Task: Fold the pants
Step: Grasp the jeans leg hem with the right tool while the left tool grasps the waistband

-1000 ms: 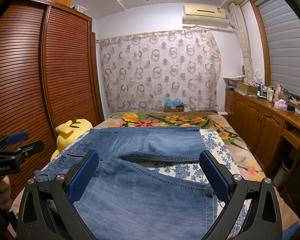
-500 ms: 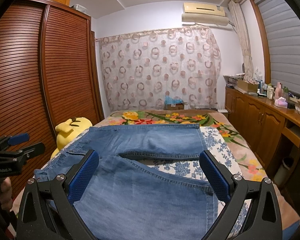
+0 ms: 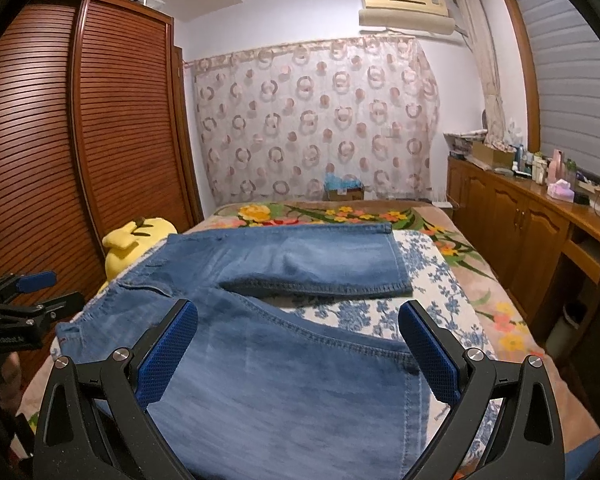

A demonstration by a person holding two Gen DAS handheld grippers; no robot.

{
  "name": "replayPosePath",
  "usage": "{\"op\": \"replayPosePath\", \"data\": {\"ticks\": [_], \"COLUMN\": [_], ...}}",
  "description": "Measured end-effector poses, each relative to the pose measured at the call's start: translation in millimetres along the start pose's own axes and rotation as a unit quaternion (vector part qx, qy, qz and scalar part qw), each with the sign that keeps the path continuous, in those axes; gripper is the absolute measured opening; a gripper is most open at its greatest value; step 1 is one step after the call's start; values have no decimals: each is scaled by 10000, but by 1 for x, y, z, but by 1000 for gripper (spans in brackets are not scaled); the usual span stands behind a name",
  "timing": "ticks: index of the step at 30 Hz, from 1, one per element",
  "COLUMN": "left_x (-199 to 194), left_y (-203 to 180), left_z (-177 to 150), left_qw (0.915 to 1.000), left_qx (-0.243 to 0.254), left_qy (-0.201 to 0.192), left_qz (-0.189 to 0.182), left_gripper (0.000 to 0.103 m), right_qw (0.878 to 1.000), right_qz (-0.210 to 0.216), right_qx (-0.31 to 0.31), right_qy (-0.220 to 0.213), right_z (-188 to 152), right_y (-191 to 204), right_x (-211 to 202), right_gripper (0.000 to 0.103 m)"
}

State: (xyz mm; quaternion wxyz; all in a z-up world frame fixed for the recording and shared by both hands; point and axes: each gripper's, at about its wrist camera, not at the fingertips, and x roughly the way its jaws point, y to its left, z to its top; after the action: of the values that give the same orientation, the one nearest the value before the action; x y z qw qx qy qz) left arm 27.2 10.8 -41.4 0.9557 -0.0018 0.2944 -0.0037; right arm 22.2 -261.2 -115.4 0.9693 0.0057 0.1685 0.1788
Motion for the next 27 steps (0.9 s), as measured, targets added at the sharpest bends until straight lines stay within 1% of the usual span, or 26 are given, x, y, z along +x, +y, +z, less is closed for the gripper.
{"op": "replayPosePath", "data": {"ticks": [10,15,18,21,23,25,27], "left_x": [13,20,22,25,27,28,28], "left_y": [21,46,63,81,95,105,116], "left_z": [-16,-25,-31,-37,-43,-46,-50], "left_qw": [9997,9991,9986,9977,9970,9961,9951], "left_qx": [-26,-158,-244,-389,-481,-564,-678], "left_qy": [238,332,365,428,480,516,536], "left_qz": [41,193,291,355,380,444,471], "left_gripper": [96,96,96,96,95,89,87], "right_qw": [9992,9972,9954,9936,9926,9919,9914], "right_qz": [-263,-461,-516,-543,-543,-521,-515], "right_qx": [-39,89,198,232,246,264,264], "right_qy": [307,584,784,964,1054,1130,1170], "right_z": [1,-3,-5,0,5,9,14], "right_y": [-8,-19,-25,-24,-22,-21,-20], "right_x": [9,13,15,17,18,21,24], "right_gripper": [100,100,99,98,97,96,96]}}
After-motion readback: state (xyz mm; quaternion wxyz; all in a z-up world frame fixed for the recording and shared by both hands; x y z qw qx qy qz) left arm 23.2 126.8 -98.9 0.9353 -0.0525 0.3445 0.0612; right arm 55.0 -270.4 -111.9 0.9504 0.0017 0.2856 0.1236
